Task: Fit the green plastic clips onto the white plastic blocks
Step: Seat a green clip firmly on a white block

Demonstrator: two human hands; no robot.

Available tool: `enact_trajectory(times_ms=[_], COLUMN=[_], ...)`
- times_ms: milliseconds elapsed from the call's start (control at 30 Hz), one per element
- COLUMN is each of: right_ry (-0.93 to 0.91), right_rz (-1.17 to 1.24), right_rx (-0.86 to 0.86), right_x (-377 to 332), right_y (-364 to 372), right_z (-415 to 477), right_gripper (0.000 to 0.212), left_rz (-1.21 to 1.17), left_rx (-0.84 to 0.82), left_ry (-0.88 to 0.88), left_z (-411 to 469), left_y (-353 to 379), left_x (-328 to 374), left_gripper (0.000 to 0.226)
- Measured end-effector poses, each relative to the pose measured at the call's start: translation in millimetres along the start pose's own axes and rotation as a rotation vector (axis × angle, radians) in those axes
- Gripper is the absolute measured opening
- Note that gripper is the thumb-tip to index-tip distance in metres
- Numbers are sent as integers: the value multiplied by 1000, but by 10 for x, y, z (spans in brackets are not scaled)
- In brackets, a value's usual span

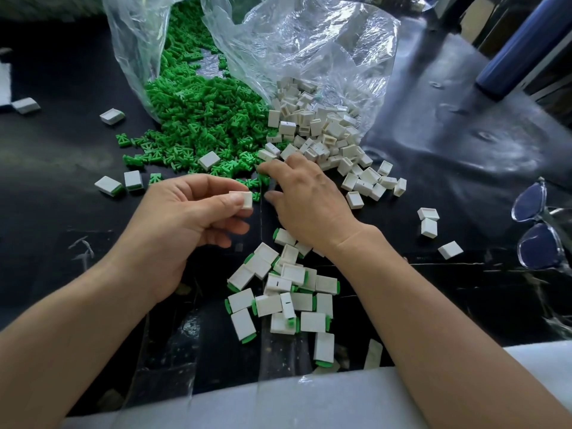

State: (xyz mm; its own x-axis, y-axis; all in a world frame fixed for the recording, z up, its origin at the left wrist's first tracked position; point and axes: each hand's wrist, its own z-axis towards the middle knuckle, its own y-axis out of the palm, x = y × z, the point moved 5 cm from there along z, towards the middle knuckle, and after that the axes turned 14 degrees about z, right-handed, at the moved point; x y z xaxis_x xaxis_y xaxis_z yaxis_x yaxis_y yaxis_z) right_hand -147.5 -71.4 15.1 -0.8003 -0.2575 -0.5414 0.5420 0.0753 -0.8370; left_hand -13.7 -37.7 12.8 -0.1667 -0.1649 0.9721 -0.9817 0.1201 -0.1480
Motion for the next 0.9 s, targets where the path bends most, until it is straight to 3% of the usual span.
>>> enact_trajectory(times_ms=[167,300,467,633,900], right_ry=[-33,-21,49,35,3], right_rz=[42,78,462,666,802], right_rx=[43,57,56,49,41], right_x=[-19,-10,17,-80,-152], right_y=[-26,-35,-139,-168,-191], right_z=[-1,3,-32,-98,-147], right_gripper=[22,23,12,24,18], left_rz=[1,-17,-86,-101,10], left_rx=[-2,-12,-37,-33,49], left_ry=[1,-1,1,-3,48], left_z=[-3,4,5,5,6], left_y=[1,11,7,-5,-39], left_x=[-2,-13,-4,-1,14], left_gripper=[22,21,21,22,20])
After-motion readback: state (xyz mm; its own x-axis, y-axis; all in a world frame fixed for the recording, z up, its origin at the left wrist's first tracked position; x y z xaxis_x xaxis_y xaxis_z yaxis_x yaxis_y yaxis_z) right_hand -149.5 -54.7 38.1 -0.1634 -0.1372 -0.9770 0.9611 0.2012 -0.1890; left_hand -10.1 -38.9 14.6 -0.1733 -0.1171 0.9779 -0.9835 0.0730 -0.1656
